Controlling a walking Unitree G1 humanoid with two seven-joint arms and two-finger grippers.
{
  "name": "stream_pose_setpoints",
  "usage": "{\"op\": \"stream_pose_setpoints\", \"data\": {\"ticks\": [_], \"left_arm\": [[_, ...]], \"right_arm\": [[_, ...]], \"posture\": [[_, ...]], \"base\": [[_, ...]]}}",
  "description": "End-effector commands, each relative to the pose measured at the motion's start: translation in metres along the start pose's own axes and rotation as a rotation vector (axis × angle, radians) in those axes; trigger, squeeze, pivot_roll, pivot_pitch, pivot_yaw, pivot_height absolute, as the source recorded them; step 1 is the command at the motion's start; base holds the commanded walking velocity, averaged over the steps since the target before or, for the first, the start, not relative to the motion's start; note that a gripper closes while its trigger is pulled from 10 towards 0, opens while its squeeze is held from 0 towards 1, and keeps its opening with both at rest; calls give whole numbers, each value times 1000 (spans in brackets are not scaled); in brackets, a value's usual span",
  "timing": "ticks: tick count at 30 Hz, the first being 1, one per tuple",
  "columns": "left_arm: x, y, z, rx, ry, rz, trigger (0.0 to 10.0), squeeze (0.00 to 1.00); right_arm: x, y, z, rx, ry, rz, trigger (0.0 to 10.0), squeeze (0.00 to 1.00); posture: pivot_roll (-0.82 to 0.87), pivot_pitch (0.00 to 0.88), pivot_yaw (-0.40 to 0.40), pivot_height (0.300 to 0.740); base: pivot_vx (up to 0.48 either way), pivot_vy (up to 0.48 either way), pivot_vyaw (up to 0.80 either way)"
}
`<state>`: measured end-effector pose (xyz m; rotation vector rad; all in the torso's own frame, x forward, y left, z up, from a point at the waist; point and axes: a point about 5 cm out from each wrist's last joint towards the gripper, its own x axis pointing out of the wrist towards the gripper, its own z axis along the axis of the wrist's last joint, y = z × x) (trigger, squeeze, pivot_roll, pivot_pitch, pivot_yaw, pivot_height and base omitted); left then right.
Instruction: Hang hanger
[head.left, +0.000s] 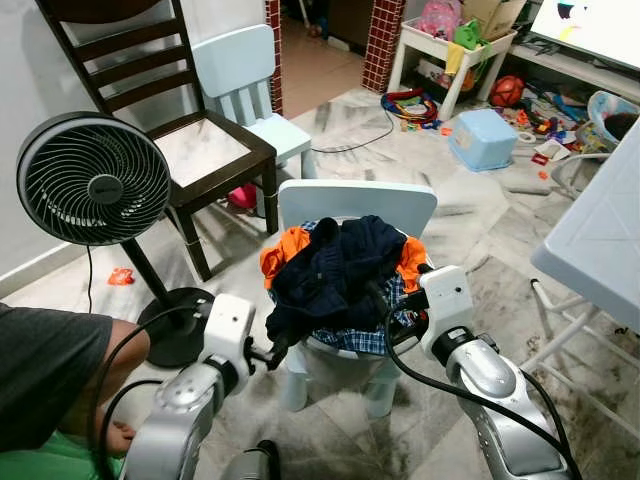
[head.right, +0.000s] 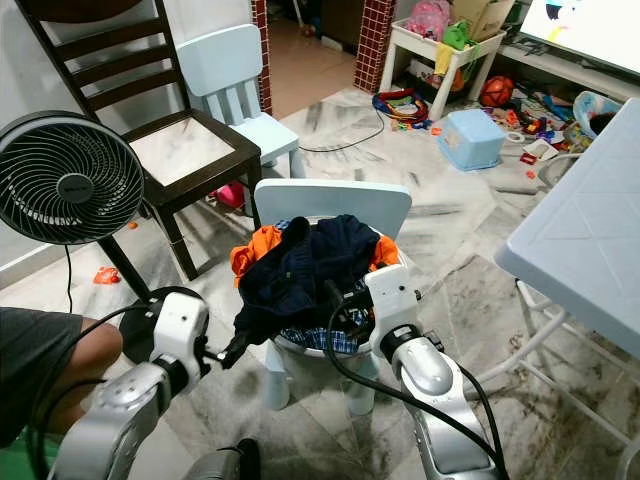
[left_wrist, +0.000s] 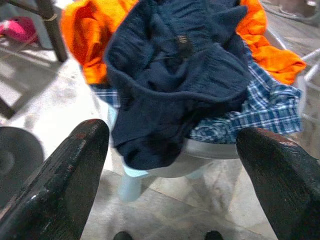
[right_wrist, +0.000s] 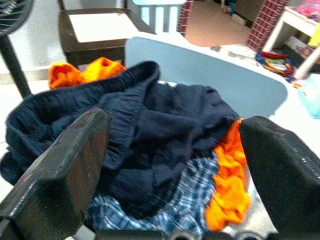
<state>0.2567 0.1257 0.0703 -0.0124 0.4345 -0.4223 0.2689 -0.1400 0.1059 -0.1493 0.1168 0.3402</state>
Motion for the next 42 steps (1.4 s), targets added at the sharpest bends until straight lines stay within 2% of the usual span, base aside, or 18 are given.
{"op": "stream_pose_setpoints", "data": {"ticks": [1, 2, 4, 5, 6, 9, 10, 11, 17, 26, 34, 42], "left_arm": [[4, -1, -2, -33, 14, -8, 10000, 1000], [4, -1, -2, -33, 14, -8, 10000, 1000], [10, 0, -1, -61, 36, 23, 10000, 337], [12, 0, 0, -57, 33, 28, 10000, 337], [14, 1, 2, -51, 23, 30, 10000, 259], [17, 2, 7, -46, -14, 38, 10000, 251], [19, 3, 8, -57, -24, 39, 10000, 43], [20, 3, 7, -71, -21, 41, 10000, 0], [23, 8, 3, -151, 18, 73, 10000, 0], [31, 11, -1, -138, 36, 99, 10000, 0], [44, 13, -5, -152, 61, 104, 10000, 0], [53, 9, -5, -148, 60, 82, 10000, 0]], "right_arm": [[-4, -4, 4, -12, -15, -16, 10000, 0], [-4, -4, 4, -12, -15, -16, 10000, 0], [-8, -8, 3, -17, -10, -27, 10000, 0], [-9, -8, 3, -18, -9, -27, 10000, 0], [-10, -8, 3, -19, -7, -27, 10000, 0], [-12, -8, 2, -22, -4, -28, 10000, 0], [-13, -8, 2, -23, -2, -29, 10000, 0], [-13, -9, 2, -23, -1, -29, 10000, 0], [-13, -10, 4, -29, 1, -26, 10000, 0], [-15, -11, 4, -33, 6, -23, 10000, 0], [-16, -11, 5, -34, 9, -22, 10000, 0], [-17, -11, 4, -32, 13, -24, 10000, 0]], "posture": [[13, 107, 1, 740], [13, 107, 1, 740], [-5, 113, -2, 740], [-5, 113, -2, 740], [-6, 113, -2, 740], [-16, 114, -6, 740], [-17, 113, -8, 740], [-18, 114, -9, 740], [-18, 115, -16, 740], [-25, 124, -23, 740], [-35, 130, -24, 740], [-40, 134, -24, 740]], "base": [[0, 0, 0], [0, 0, 0], [0, 0, 0], [0, 0, 0], [0, 0, 0], [0, 0, 0], [0, 0, 0], [0, 0, 0], [0, 0, 0], [0, 0, 0], [0, 0, 0], [0, 0, 0]]}}
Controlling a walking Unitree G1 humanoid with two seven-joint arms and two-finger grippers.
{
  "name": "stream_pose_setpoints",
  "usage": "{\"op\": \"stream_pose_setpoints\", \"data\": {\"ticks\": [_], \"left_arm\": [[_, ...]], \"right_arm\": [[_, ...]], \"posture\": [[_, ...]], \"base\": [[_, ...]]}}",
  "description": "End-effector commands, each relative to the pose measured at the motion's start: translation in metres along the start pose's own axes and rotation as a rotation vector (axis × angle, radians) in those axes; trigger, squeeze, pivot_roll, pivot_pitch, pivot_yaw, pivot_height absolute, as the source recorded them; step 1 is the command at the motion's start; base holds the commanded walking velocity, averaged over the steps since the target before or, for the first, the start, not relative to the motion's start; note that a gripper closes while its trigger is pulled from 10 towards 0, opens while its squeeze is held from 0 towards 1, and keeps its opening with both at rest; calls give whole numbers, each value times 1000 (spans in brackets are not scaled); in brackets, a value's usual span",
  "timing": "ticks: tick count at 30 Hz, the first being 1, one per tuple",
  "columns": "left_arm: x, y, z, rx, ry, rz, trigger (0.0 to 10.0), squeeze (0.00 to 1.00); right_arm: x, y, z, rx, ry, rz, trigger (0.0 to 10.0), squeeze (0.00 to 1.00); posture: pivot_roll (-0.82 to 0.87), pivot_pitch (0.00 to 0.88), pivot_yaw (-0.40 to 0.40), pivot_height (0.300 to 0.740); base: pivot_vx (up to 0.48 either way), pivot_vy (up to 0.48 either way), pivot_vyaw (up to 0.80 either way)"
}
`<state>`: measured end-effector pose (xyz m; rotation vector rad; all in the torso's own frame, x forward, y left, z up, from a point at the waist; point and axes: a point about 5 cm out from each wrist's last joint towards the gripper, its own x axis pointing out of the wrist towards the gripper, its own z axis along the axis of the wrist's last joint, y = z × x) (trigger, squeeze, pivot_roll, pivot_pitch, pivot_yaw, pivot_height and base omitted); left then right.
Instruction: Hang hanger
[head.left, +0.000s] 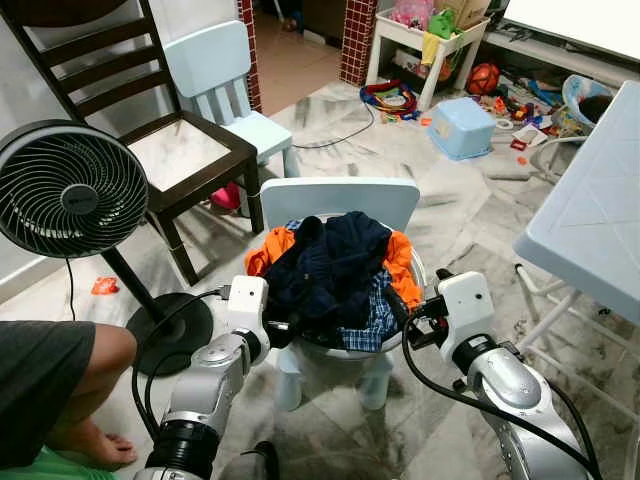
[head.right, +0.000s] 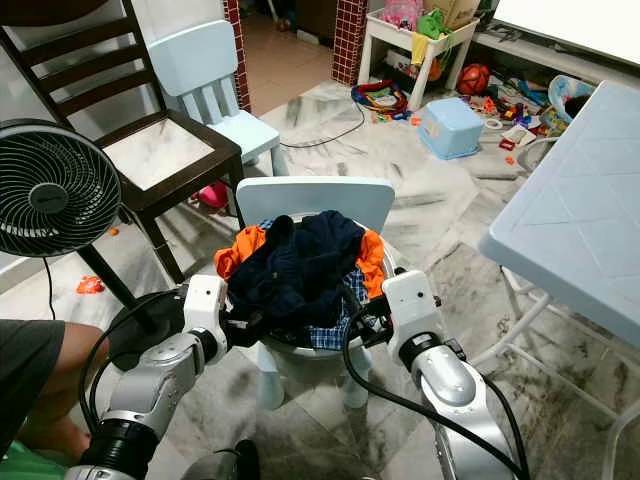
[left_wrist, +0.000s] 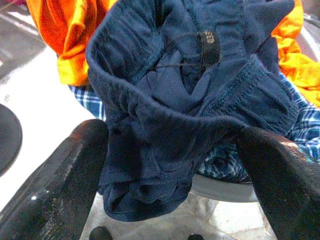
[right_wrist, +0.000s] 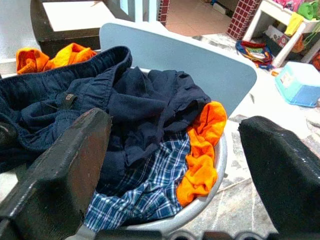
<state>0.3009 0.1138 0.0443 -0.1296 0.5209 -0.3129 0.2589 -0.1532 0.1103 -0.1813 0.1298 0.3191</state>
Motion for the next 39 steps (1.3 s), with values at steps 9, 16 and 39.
{"op": "stream_pose_setpoints", "data": {"ticks": [9, 16, 39], "left_arm": [[9, -14, 4, 60, 12, -29, 10000, 0], [10, -26, 7, 78, 12, -60, 10000, 0], [-3, -30, -13, 207, 140, -103, 10000, 0]], "right_arm": [[-4, -2, 3, -9, -5, -3, 10000, 0], [-4, 0, 3, -7, -4, 0, 10000, 0], [-2, 2, 3, -4, -5, 1, 10000, 0]], "posture": [[-48, 137, -22, 740], [-48, 139, -22, 740], [-36, 134, -17, 740]], "base": [[0, 0, 0], [0, 0, 0], [0, 0, 0]]}}
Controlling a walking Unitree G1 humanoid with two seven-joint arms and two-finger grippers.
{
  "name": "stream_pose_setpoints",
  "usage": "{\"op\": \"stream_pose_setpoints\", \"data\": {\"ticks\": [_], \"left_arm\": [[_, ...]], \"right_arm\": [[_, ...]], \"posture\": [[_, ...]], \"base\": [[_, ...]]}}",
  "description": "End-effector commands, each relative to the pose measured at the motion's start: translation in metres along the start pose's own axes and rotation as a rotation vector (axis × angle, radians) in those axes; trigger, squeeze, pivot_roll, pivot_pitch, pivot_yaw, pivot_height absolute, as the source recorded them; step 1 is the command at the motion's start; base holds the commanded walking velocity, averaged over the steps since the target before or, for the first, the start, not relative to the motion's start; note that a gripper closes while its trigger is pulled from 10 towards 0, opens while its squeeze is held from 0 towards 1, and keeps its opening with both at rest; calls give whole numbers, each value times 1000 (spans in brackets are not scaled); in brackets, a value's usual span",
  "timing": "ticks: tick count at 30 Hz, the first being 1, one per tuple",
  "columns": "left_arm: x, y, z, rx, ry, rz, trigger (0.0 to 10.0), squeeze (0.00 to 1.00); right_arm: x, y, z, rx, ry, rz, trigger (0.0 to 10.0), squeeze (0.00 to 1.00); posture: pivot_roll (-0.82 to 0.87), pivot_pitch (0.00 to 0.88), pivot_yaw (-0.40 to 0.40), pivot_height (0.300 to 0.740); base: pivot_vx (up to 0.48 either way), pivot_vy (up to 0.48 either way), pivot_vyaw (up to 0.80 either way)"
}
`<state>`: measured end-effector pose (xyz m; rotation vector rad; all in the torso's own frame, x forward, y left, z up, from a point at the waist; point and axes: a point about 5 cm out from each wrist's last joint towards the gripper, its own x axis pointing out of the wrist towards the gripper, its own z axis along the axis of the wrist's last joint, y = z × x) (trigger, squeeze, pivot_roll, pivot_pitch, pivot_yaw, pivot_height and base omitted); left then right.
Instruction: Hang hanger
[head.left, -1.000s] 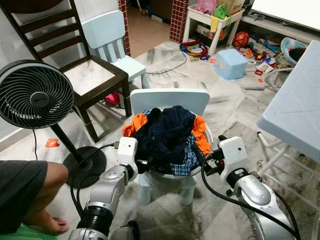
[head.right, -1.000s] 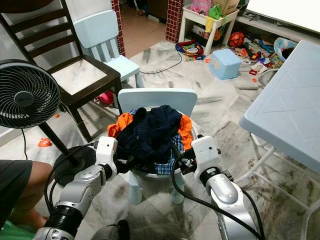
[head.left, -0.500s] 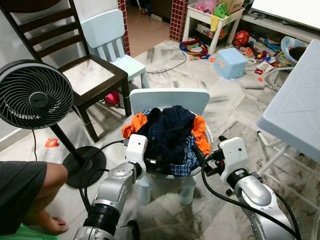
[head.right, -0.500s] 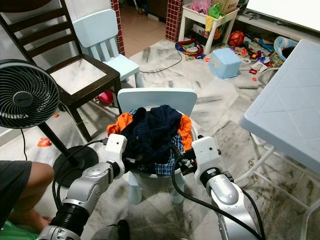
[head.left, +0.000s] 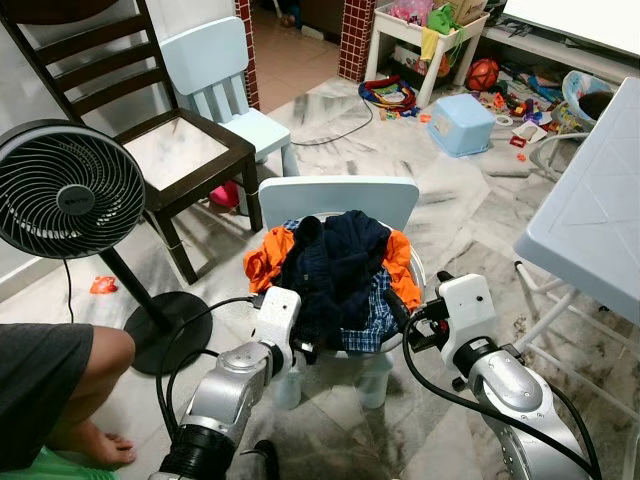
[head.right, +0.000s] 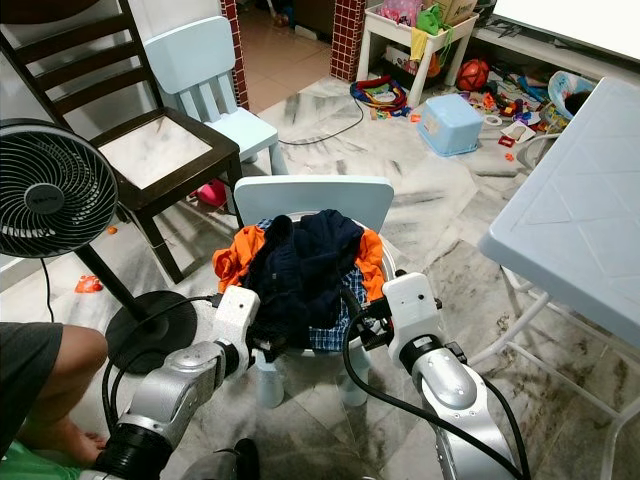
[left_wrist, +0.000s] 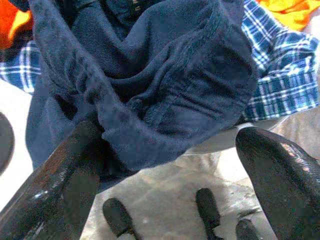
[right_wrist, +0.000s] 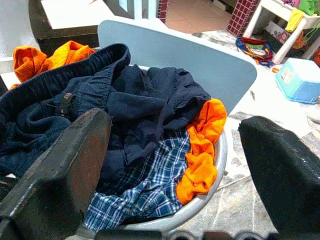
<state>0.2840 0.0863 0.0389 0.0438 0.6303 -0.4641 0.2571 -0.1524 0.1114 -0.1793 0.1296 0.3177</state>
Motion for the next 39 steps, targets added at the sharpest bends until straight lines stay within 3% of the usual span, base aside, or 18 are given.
{"op": "stream_pose_setpoints", "data": {"ticks": [1, 6, 7, 8, 9, 10, 28, 30, 32, 33, 34, 35, 39], "left_arm": [[-1, 1, 1, 53, -8, 5, 10000, 0], [-3, 8, -1, 127, -12, 21, 10000, 0], [-4, 10, -3, 129, -19, 23, 4235, 0], [-4, 11, -3, 136, -27, 22, 941, 0], [-4, 11, -3, 136, -27, 22, 941, 0], [-4, 12, -3, 153, -38, 20, 0, 0], [8, 20, -5, 217, -34, 41, 78, 0], [9, 20, -1, 248, -49, 42, 1137, 0], [9, 19, 1, 273, -59, 40, 4510, 0], [9, 18, 2, 279, -64, 36, 5647, 0], [9, 17, 3, 283, -67, 34, 5647, 0], [9, 15, 3, 291, -71, 30, 9882, 0], [10, 14, 1, 301, -74, 31, 10000, 0]], "right_arm": [[0, 1, 2, -6, -4, 3, 10000, 0], [1, 1, 2, -6, -6, 5, 10000, 0], [1, 0, 2, -7, -6, 4, 10000, 0], [2, 0, 2, -7, -6, 3, 10000, 0], [2, 0, 2, -7, -6, 3, 10000, 0], [2, 0, 2, -7, -7, 2, 10000, 0], [3, -2, 4, -9, -14, -6, 10000, 0], [2, -1, 3, -9, -13, -6, 10000, 0], [2, -1, 3, -9, -13, -6, 10000, 0], [2, -1, 3, -8, -13, -6, 10000, 0], [2, -1, 3, -8, -13, -6, 10000, 0], [2, -1, 3, -7, -13, -6, 10000, 0], [2, 0, 3, -7, -12, -4, 10000, 0]], "posture": [[-36, 134, -17, 740], [-37, 133, -18, 740], [-38, 131, -18, 740], [-38, 131, -18, 740], [-38, 131, -18, 740], [-38, 130, -17, 740], [-48, 124, -15, 740], [-47, 124, -14, 740], [-48, 124, -13, 740], [-47, 124, -13, 740], [-47, 124, -13, 740], [-45, 125, -12, 740], [-44, 125, -15, 740]], "base": [[0, 0, 0], [0, 0, 0], [0, 0, 0], [0, 0, 0], [0, 0, 0], [0, 0, 0], [0, 0, 0], [0, 0, 0], [0, 0, 0], [0, 0, 0], [0, 0, 0], [0, 0, 0], [0, 0, 0]]}}
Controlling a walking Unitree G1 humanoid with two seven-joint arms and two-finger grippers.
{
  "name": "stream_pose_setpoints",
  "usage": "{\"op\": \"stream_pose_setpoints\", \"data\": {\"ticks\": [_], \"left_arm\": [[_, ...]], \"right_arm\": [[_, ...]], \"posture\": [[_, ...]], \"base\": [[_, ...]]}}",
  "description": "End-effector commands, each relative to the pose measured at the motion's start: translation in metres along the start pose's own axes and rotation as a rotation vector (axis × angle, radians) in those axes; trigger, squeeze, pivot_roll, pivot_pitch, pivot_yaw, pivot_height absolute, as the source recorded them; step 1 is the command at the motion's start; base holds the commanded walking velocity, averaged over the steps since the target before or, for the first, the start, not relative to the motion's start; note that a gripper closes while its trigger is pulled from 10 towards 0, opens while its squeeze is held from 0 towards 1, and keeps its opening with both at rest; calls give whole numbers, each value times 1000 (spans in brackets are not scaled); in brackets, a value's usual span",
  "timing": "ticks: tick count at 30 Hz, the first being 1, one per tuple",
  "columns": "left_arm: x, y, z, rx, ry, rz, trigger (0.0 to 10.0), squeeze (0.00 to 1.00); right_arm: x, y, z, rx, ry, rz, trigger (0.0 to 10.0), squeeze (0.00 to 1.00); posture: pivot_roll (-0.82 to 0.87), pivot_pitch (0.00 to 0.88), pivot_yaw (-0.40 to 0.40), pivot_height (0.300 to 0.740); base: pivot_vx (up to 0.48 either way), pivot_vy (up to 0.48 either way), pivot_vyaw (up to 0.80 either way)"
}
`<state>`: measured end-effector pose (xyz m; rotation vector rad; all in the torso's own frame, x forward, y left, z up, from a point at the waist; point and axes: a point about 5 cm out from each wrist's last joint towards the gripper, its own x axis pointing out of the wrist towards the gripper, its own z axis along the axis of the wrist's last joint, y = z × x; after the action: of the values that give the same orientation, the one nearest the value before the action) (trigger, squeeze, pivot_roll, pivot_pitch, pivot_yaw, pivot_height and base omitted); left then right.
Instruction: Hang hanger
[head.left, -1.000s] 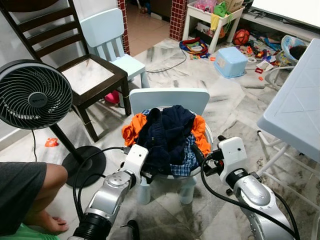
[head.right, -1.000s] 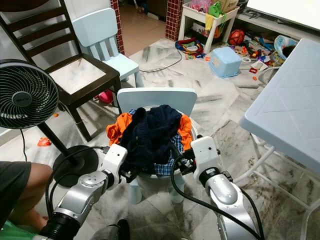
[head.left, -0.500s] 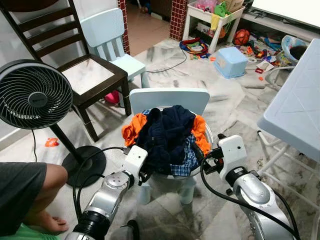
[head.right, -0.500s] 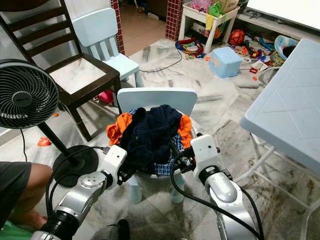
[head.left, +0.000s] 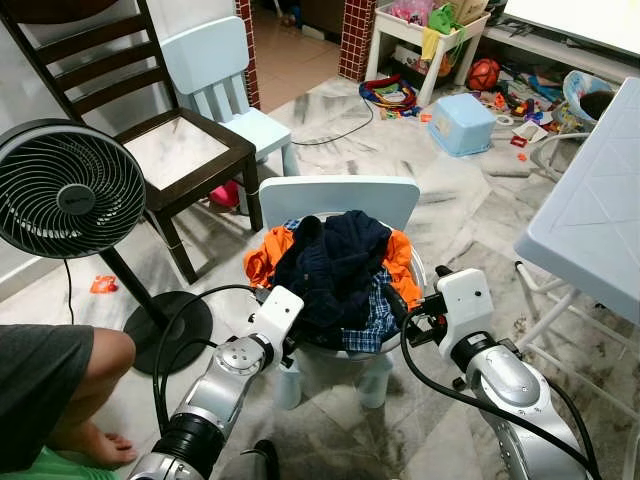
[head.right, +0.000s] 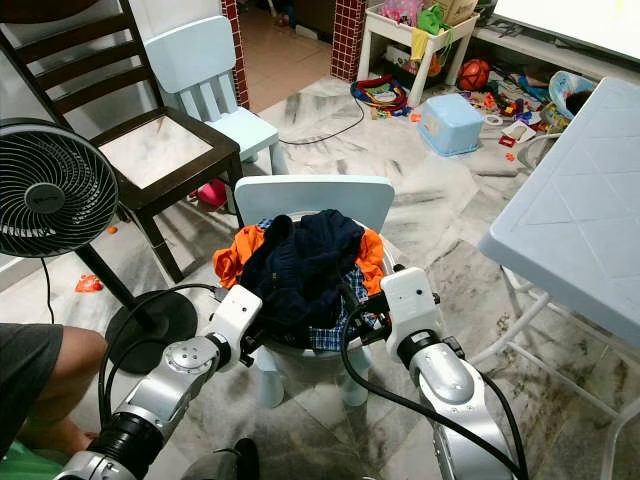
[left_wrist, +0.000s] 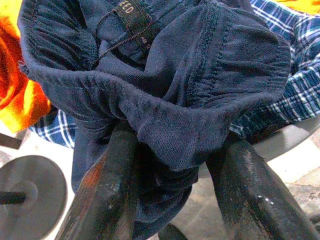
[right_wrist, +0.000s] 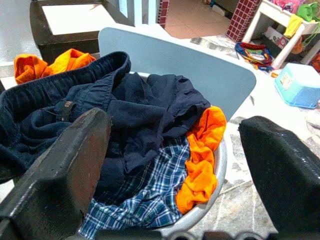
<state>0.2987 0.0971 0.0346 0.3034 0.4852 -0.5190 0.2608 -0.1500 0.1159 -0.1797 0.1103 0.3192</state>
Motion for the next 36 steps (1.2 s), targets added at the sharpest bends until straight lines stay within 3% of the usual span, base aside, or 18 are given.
{"op": "stream_pose_setpoints", "data": {"ticks": [1, 13, 14, 21, 22, 33, 34, 35, 36], "left_arm": [[1, -3, -2, 19, 7, -1, 10000, 0], [1, -3, 2, 34, -4, -14, 10000, 0], [0, -4, 0, 27, -1, -17, 10000, 1000], [1, 0, -2, 29, 0, 39, 10000, 1000], [1, 2, 1, 26, -5, 52, 10000, 0], [4, 4, 6, 31, -10, 66, 10000, 0], [5, 4, 7, 32, -14, 63, 9569, 0], [7, 4, 8, 32, -19, 58, 3529, 0], [7, 4, 8, 32, -19, 58, 3529, 0]], "right_arm": [[-1, 0, -3, -4, 8, -3, 10000, 0], [-3, 0, -4, -4, 13, -3, 10000, 0], [-3, 0, -5, -4, 14, -3, 10000, 0], [-3, 0, -5, -5, 17, 2, 10000, 0], [-3, -1, -5, -6, 17, 1, 10000, 0], [-2, 1, -6, -7, 17, 5, 10000, 0], [-2, 1, -6, -7, 17, 5, 10000, 0], [-2, 0, -6, -8, 16, 5, 10000, 0], [-2, 0, -6, -8, 16, 5, 10000, 0]], "posture": [[-44, 125, -15, 740], [-47, 125, -10, 740], [-46, 126, -10, 740], [-45, 128, -16, 740], [-45, 128, -16, 740], [-48, 125, -16, 740], [-49, 126, -16, 740], [-50, 124, -16, 740], [-50, 124, -16, 740]], "base": [[0, 0, 0], [0, 0, 0], [0, 0, 0], [0, 0, 0], [0, 0, 0], [0, 0, 0], [0, 0, 0], [0, 0, 0], [0, 0, 0]]}}
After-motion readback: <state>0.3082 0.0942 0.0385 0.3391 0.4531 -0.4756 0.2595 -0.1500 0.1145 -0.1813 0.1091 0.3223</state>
